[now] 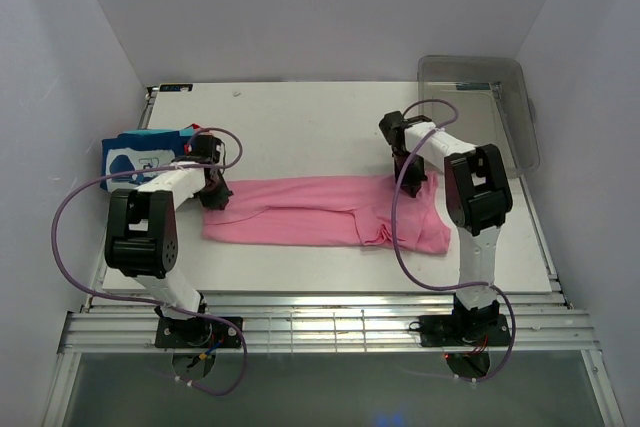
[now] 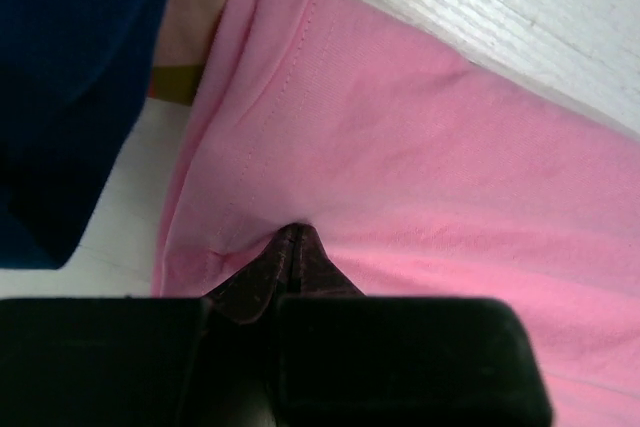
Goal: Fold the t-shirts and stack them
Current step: Fold the other side of the tshirt into a rectangle, then rotate the tshirt 90 degrees
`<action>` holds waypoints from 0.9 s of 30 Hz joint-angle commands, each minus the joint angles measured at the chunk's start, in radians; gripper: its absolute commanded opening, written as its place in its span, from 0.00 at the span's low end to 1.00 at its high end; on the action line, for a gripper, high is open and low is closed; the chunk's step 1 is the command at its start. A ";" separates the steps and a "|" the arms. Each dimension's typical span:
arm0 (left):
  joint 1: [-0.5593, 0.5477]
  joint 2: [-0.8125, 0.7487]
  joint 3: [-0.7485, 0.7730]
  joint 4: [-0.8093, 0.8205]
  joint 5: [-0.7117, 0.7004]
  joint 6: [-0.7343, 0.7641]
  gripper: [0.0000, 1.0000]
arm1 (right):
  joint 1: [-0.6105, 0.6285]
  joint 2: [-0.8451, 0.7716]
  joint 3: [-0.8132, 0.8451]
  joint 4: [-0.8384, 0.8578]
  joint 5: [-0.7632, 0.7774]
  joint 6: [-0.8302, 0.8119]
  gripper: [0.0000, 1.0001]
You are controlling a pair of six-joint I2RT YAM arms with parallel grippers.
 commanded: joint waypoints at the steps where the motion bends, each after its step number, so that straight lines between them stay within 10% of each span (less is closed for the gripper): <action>1: 0.034 0.035 0.000 -0.055 -0.096 0.028 0.00 | -0.030 0.056 0.063 0.038 0.027 -0.095 0.08; 16: -0.053 -0.230 0.008 -0.020 0.054 0.054 0.00 | -0.006 -0.240 -0.120 0.084 -0.083 -0.003 0.08; 27: -0.105 -0.151 -0.147 0.021 0.042 0.004 0.00 | 0.120 -0.198 -0.148 0.070 -0.131 0.040 0.08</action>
